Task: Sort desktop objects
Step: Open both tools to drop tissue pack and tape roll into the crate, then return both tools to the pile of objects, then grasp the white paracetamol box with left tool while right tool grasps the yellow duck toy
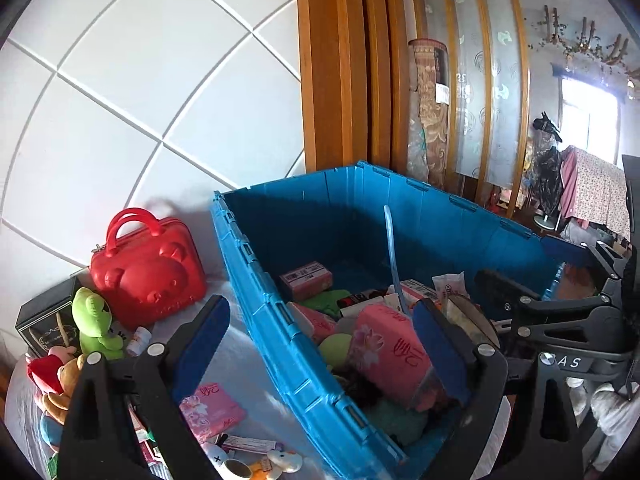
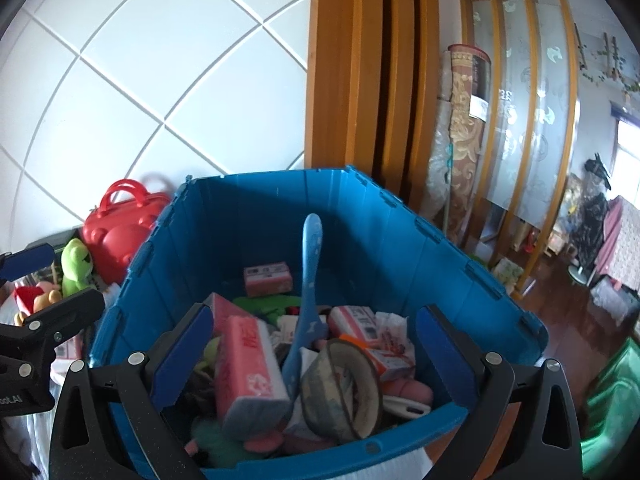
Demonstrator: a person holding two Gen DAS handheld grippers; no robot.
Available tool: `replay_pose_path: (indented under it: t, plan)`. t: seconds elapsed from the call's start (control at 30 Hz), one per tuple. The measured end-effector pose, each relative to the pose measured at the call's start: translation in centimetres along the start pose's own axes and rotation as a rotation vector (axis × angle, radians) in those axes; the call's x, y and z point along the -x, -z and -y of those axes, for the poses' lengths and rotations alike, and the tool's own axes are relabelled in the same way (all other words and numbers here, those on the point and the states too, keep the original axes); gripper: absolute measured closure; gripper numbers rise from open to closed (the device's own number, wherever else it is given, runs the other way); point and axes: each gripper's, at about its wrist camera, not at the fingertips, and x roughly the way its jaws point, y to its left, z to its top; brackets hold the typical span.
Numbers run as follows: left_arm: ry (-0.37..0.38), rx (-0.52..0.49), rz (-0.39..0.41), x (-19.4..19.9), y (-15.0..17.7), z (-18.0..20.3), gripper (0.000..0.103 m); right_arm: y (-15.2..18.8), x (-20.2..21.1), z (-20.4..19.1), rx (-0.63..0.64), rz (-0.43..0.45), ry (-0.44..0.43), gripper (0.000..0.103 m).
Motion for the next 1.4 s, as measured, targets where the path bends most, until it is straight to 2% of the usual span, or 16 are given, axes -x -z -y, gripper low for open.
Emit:
replay_pose_path:
  t: [0.13, 0.27, 0.37, 0.53, 0.7, 0.8, 0.9, 0.93, 1.0, 1.03, 1.07, 1.17, 1.27, 1.4]
  plan:
    - [-0.025, 0.032, 0.031, 2.0, 1.9, -1.8, 0.009, 1.1, 2.0, -1.7, 0.012, 0.041, -0.008, 0.000]
    - [-0.022, 0.100, 0.022, 3.4, 4.5, -4.6, 0.009, 2.5, 3.9, -3.5, 0.004, 0.074, -0.065, 0.000]
    - [-0.072, 0.079, 0.019, 4.4, 7.1, -6.0, 0.009, 3.8, 5.2, -5.0, -0.001, 0.091, -0.104, 0.000]
    - [-0.104, 0.065, -0.083, 4.7, 12.9, -8.9, 0.009, 7.8, 7.5, -7.8, -0.016, 0.130, -0.183, 0.000]
    - [-0.101, 0.107, -0.235, 3.6, 19.4, -12.3, 0.009, 13.7, 8.8, -10.5, -0.007, 0.103, -0.194, 0.000]
    - [-0.100, 0.124, -0.335, 3.5, 23.6, -14.0, 0.009, 17.7, 7.0, -12.4, 0.041, -0.032, -0.156, 0.000]
    - [-0.105, 0.121, -0.423, 3.3, 27.4, -15.1, 0.009, 22.6, 3.4, -14.4, 0.090, -0.238, -0.128, 0.000]
    - [-0.105, 0.123, -0.448, 3.3, 28.5, -15.4, 0.009, 24.3, 2.2, -15.1, 0.105, -0.307, -0.118, 0.004]
    - [-0.103, 0.133, -0.493, 3.5, 30.4, -16.1, 0.009, 27.3, 0.4, -16.3, 0.131, -0.410, -0.110, 0.030]
    - [-0.104, 0.135, -0.508, 3.5, 31.1, -16.4, 0.009, 28.7, -0.5, -17.0, 0.148, -0.461, -0.101, 0.050]
    - [-0.106, 0.138, -0.525, 3.7, 31.8, -16.8, 0.009, 29.9, -1.3, -17.7, 0.161, -0.505, -0.100, 0.060]
    - [-0.122, 0.156, -0.554, 4.4, 33.4, -18.5, 0.009, 32.2, -2.0, -20.0, 0.189, -0.566, -0.134, 0.060]
    - [-0.150, 0.191, -0.566, 5.3, 34.5, -20.3, 0.009, 32.9, -1.7, -24.3, 0.249, -0.594, -0.204, 0.060]
    - [-0.211, 0.249, -0.584, 6.4, 35.8, -23.1, 0.009, 32.6, -1.3, -30.3, 0.257, -0.607, -0.402, 0.060]
